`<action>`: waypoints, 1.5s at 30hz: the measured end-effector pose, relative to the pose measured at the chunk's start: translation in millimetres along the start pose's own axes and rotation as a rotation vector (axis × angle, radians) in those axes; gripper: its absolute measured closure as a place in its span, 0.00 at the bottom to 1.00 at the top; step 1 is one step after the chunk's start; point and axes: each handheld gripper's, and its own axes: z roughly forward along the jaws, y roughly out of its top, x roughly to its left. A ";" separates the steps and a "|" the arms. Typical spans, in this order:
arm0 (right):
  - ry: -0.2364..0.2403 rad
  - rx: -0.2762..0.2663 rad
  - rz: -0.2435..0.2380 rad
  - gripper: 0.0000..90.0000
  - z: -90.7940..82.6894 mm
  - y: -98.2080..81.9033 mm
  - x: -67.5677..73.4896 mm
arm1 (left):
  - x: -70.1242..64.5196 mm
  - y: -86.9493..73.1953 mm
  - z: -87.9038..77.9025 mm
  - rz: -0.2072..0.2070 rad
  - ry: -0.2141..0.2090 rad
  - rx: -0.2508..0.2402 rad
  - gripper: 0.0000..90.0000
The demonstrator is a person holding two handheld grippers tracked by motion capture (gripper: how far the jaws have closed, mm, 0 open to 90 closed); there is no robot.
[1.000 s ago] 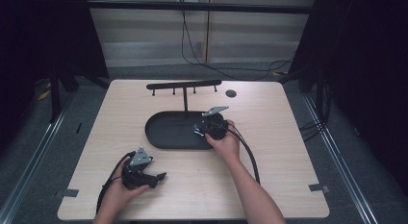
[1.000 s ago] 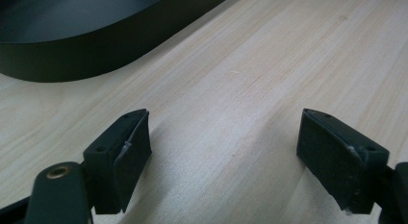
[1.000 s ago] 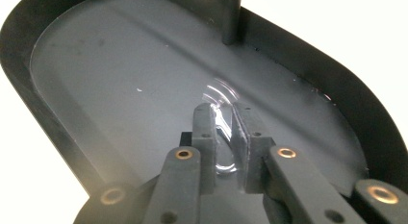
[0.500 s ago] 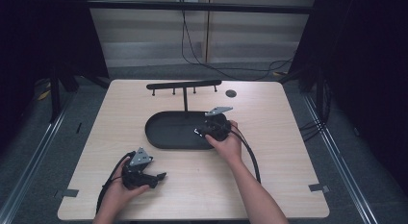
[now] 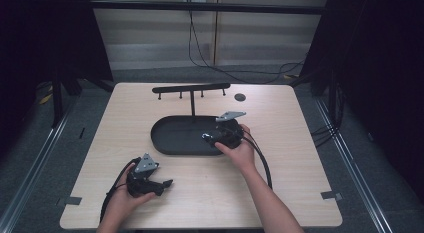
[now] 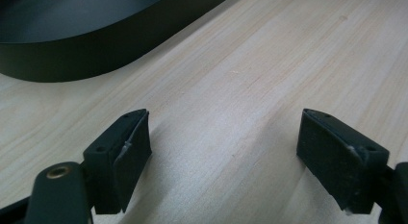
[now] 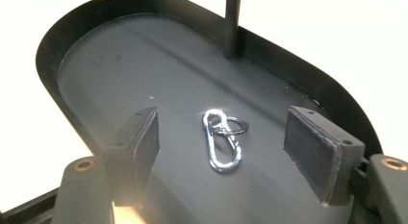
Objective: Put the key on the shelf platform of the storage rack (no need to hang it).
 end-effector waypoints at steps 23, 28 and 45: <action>0.008 0.019 -0.033 0.24 -32.3 -12.2 -0.6 | 0.1 0.0 0.0 0.000 -0.001 0.000 0.21; 0.009 0.010 -0.031 0.24 -39.7 -17.5 -2.6 | 0.1 0.1 0.0 0.001 -0.001 0.000 0.21; 0.028 -0.007 -0.021 0.25 -61.4 -38.0 -4.4 | 0.0 0.0 0.0 0.000 -0.002 0.000 0.21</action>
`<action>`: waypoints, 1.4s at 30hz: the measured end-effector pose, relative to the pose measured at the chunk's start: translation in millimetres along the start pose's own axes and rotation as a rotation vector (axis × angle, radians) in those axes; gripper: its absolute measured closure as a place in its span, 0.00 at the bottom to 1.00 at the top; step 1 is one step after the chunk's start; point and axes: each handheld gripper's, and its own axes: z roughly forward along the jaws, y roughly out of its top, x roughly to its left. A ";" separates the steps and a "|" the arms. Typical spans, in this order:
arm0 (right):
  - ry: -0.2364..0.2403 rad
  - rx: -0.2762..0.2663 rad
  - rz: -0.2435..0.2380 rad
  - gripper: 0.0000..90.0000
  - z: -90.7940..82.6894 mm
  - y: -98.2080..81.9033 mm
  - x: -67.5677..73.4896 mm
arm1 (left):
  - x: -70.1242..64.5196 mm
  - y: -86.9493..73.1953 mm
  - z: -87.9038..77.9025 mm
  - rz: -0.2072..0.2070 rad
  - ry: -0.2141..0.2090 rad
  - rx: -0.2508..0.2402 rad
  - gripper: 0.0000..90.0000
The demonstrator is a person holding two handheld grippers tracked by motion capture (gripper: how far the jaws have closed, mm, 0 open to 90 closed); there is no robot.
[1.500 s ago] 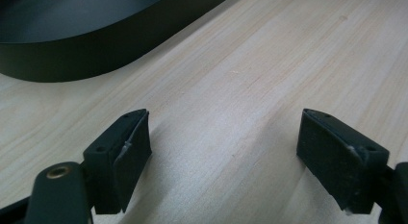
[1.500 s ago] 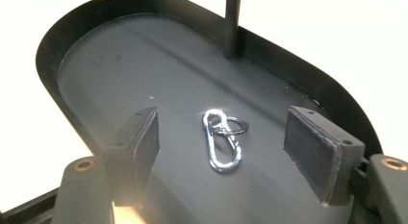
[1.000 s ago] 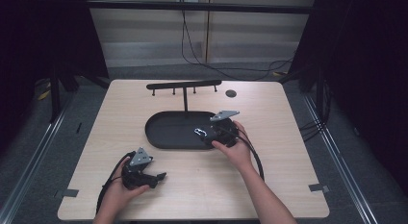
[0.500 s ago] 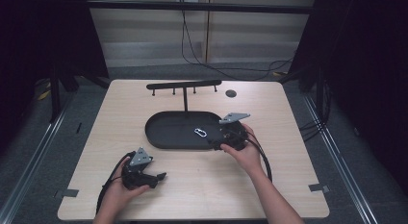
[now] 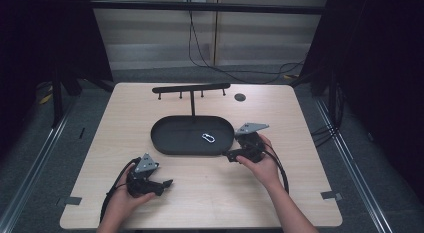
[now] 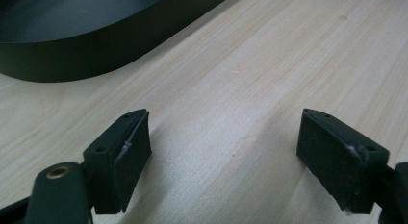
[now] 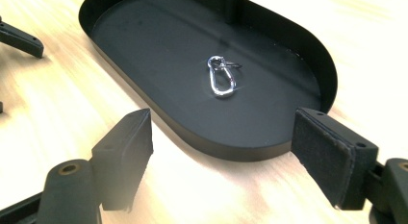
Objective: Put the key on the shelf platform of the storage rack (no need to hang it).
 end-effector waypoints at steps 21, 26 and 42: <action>-0.002 -0.007 0.017 0.25 -20.0 -25.8 -5.0 | 0.0 0.0 0.0 -0.001 0.001 0.000 0.21; 0.000 -0.007 0.028 0.25 -23.4 -32.3 -7.2 | 0.0 0.0 0.0 0.000 0.001 0.000 0.21; -0.016 -0.007 0.050 0.25 -37.8 -53.9 -12.2 | -0.1 0.0 0.0 0.000 0.000 0.000 0.21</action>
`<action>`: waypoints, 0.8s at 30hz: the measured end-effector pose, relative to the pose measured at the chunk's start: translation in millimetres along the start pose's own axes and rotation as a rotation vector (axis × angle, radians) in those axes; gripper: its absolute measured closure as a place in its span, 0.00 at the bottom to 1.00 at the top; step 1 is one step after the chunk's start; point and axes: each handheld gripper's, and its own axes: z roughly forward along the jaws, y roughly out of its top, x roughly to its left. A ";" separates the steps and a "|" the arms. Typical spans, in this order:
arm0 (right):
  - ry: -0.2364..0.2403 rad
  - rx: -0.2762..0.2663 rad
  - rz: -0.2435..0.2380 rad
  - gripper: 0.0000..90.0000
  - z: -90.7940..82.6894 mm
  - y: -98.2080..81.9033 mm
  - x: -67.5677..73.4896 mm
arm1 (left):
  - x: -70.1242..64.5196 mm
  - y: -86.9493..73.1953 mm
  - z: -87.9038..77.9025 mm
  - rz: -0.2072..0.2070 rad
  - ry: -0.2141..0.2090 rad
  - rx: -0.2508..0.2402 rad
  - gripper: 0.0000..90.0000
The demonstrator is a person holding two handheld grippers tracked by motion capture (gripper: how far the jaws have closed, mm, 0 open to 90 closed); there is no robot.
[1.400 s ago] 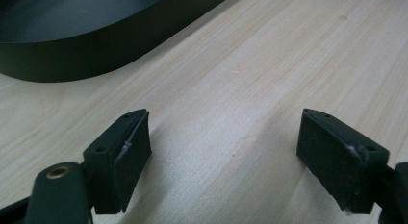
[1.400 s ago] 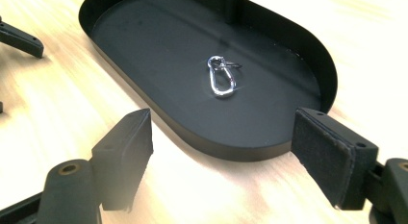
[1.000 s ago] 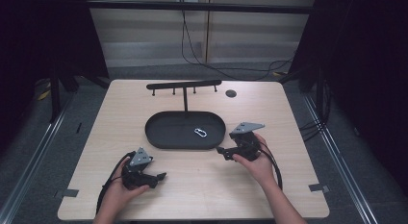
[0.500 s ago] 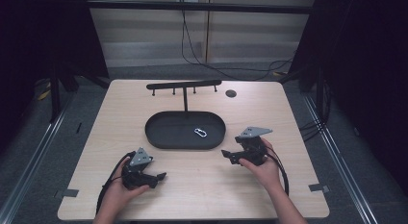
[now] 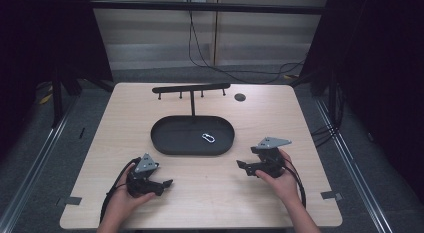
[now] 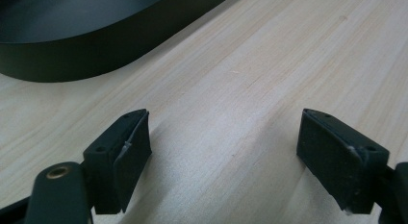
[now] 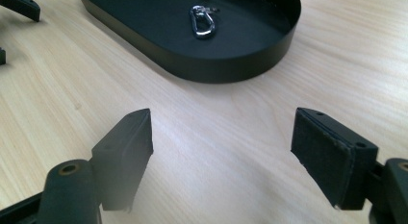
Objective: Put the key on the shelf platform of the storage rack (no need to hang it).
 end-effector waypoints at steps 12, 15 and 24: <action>-0.007 0.016 0.019 0.25 -9.4 -22.6 -5.6 | 0.0 0.0 0.0 0.000 0.000 0.000 0.21; -0.016 0.024 0.023 0.25 -11.6 -28.3 -7.2 | 0.0 0.0 0.0 0.001 0.001 0.000 0.21; -0.031 0.046 0.047 0.25 -14.3 -46.3 -13.2 | 0.0 0.0 0.0 0.000 0.002 0.000 0.21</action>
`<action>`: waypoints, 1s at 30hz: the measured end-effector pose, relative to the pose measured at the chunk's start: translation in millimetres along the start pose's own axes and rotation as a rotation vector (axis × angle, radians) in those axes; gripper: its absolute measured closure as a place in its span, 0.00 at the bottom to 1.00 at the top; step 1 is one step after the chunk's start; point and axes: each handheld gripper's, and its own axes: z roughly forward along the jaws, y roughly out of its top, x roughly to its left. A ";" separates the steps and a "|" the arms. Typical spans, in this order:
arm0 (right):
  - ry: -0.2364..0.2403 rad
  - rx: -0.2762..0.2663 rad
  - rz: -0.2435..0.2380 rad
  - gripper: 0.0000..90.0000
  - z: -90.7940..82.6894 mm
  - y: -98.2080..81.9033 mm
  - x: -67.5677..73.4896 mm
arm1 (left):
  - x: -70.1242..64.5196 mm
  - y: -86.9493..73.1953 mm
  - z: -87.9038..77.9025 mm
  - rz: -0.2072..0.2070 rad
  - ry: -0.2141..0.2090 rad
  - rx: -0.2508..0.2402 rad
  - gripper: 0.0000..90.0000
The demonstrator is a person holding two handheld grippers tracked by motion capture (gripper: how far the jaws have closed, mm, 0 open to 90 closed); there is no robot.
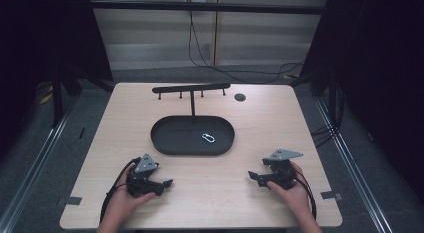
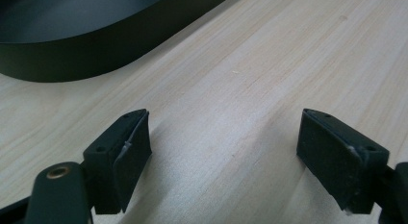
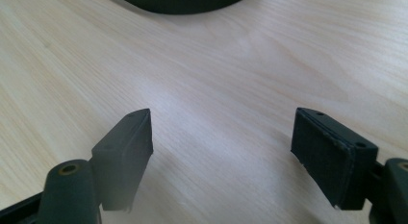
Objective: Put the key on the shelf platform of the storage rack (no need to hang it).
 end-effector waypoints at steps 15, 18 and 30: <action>-0.058 0.022 -0.054 0.25 -2.1 -8.7 1.4 | -0.1 -0.1 0.0 0.000 -0.001 0.000 0.21; -0.060 0.024 -0.054 0.25 -2.8 -9.2 2.3 | 0.0 0.0 0.0 0.000 0.000 0.000 0.21; -0.064 0.023 -0.045 0.23 -2.6 -9.5 1.7 | -0.1 0.0 0.1 -0.001 -0.001 0.000 0.21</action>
